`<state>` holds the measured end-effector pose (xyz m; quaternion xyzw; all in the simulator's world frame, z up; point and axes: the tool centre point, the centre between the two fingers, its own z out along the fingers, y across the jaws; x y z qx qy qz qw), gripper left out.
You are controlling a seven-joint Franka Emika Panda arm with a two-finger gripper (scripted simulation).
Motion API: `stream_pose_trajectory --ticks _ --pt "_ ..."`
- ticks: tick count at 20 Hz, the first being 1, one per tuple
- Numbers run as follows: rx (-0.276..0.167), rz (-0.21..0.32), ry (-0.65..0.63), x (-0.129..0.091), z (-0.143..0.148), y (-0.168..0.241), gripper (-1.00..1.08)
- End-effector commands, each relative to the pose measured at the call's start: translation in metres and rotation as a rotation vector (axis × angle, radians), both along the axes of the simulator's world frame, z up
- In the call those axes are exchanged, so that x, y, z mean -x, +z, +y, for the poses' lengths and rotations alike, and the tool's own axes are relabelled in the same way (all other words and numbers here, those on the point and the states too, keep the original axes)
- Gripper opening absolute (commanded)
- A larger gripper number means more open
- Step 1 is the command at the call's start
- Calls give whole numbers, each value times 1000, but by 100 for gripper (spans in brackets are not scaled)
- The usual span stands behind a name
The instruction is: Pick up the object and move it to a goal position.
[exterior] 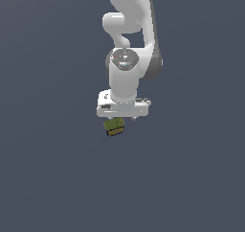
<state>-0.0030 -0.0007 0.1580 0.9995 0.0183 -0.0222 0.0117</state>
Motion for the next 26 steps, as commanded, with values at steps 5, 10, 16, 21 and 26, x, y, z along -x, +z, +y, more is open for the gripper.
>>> stream_pose_trajectory --ticks 5,10,16,21,26 --pt "-5 -1 -15 1 -3 1 100" --pt "-20 -5 -51 3 -12 4 100" --pt "-22 -5 -53 3 -13 4 100" --pt "-21 -7 -88 4 -13 2 100" --pt "-20 -9 -160 5 -15 -1 100"
